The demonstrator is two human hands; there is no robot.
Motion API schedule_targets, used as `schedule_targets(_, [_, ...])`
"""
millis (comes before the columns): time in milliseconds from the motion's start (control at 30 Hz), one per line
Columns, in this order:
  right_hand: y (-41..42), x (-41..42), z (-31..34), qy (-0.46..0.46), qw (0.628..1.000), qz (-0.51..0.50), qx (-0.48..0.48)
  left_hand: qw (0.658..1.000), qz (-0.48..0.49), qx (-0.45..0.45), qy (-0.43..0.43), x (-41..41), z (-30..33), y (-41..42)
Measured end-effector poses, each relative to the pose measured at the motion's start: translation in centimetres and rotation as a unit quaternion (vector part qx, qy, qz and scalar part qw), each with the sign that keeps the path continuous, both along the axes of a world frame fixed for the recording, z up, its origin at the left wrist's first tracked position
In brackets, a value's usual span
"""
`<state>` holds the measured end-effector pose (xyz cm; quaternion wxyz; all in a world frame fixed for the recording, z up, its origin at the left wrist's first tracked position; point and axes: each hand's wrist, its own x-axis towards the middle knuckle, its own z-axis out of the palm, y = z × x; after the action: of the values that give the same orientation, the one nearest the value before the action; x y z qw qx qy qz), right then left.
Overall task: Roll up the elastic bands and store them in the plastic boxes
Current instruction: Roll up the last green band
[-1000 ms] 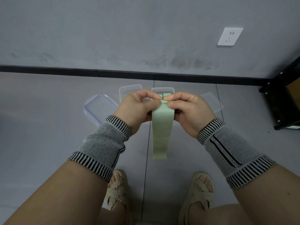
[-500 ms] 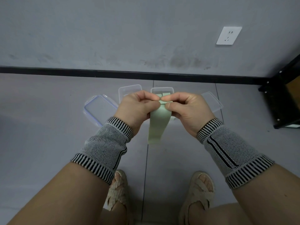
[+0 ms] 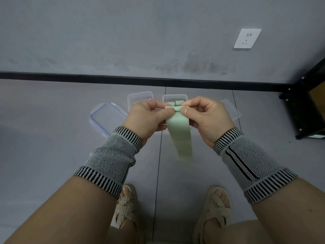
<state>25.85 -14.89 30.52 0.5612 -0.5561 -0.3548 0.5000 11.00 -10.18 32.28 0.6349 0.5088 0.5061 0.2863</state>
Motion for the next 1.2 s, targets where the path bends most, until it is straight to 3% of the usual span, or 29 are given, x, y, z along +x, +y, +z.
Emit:
schedule_targets(233, [0.11,-0.41,0.15,-0.01,1.0,-0.008,0.023,0.997,0.015,-0.021,-0.079,0.13,0.02,-0.09])
schedule_targets(500, [0.09,-0.47,-0.02,0.019,1.0,-0.012,0.001,0.996,0.031,0.019,-0.077,0.17,-0.21,0.08])
schedule_targets(633, [0.01,-0.4,-0.12,-0.039,0.999,-0.011,-0.015,0.996,0.032,0.026,-0.078,0.27,-0.45,0.04])
schedule_targets(800, [-0.01,-0.32,0.07,-0.037,0.999,-0.021,-0.004,0.994,0.047,-0.021,-0.093,0.31,-0.38,0.08])
schedule_targets(967, [0.01,-0.38,-0.16,-0.062,0.998,-0.024,0.002,0.998,0.025,-0.041,-0.031,-0.01,-0.5,0.29])
schedule_targets(1200, [0.23,-0.49,-0.06,-0.066,0.997,-0.029,0.019,0.995,0.022,-0.057,-0.082,-0.31,-0.18,0.39])
